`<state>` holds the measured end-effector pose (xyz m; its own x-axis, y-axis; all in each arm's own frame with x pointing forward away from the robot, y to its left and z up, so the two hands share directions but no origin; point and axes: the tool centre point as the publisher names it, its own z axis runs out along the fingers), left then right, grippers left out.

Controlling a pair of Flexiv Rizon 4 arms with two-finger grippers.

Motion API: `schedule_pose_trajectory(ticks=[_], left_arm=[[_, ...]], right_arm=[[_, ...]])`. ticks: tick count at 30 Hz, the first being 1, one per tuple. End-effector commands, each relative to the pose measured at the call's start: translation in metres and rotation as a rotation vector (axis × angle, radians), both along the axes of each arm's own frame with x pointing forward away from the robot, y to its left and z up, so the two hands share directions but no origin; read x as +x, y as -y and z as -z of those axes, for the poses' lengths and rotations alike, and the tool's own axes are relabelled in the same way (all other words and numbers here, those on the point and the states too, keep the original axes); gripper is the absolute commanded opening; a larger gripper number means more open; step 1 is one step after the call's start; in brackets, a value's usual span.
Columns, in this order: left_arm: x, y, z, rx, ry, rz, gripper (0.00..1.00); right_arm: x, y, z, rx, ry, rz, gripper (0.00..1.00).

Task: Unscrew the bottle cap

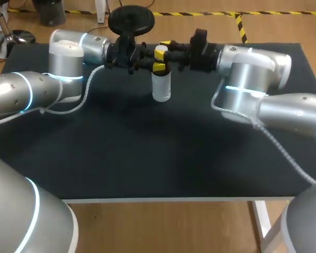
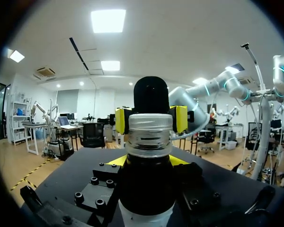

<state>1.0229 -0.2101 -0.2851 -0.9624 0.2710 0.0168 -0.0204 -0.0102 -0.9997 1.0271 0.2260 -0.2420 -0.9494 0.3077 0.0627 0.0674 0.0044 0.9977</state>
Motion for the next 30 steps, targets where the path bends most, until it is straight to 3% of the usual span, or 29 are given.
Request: schedule_pose_trajectory(ticks=[1,7,13,20,30], left_arm=[[0.001,0.001,0.000,0.002,0.000,-0.002,0.00],[0.001,0.001,0.000,0.002,0.000,-0.002,0.00],[0.001,0.001,0.000,0.002,0.000,-0.002,0.00],[0.001,0.001,0.000,0.002,0.000,-0.002,0.00],[0.001,0.001,0.000,0.002,0.000,-0.002,0.00]], right_arm=[[0.003,0.003,0.002,0.065,0.010,-0.513,0.00],[0.007,0.012,-0.011,0.096,0.062,-0.495,0.00],[0.018,0.052,-0.017,0.061,0.097,-0.355,0.00],[0.017,0.109,0.016,-0.083,0.029,-0.171,0.00],[0.015,0.157,0.067,-0.228,-0.067,0.056,0.00]])
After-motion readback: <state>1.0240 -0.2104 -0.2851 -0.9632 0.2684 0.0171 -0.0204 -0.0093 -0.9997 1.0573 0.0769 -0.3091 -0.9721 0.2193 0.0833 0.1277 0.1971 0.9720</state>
